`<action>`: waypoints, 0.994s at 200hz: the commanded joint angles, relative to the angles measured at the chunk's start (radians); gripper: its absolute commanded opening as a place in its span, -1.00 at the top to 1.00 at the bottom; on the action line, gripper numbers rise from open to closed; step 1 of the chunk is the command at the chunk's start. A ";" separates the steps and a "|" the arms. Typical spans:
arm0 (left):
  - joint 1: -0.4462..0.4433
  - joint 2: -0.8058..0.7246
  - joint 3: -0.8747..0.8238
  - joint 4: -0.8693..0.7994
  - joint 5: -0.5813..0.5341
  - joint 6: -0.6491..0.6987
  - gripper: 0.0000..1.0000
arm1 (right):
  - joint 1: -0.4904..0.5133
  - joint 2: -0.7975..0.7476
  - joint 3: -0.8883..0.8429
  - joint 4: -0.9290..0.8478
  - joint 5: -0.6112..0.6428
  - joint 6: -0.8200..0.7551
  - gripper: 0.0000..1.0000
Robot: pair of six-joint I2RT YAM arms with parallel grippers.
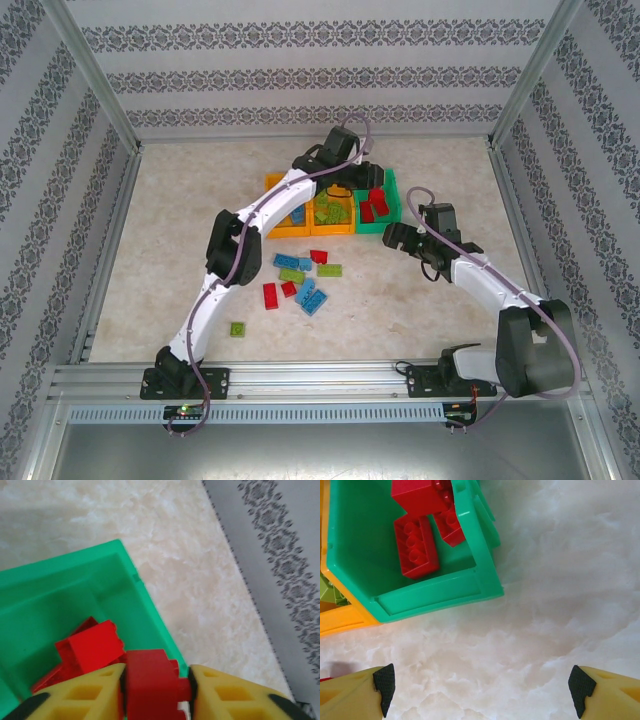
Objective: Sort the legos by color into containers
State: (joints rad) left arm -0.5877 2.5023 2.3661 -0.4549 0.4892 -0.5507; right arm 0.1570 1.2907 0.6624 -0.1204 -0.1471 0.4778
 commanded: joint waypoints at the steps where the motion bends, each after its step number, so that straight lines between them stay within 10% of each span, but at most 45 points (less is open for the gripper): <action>1: -0.005 0.010 0.035 -0.055 -0.011 -0.029 0.08 | -0.002 -0.028 -0.018 0.030 -0.004 0.020 -0.84; 99: -0.015 -0.299 -0.295 0.016 -0.180 0.070 -1.00 | 0.232 -0.075 -0.043 0.021 0.051 -0.099 -0.75; 199: 0.073 -0.804 -1.044 0.284 -0.269 0.013 -0.99 | 0.467 0.237 0.196 -0.010 -0.055 -0.381 -0.54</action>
State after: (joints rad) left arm -0.5560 1.7733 1.4361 -0.2489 0.2325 -0.5014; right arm 0.6079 1.4685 0.7834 -0.0933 -0.1509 0.2134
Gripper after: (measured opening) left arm 0.994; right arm 0.778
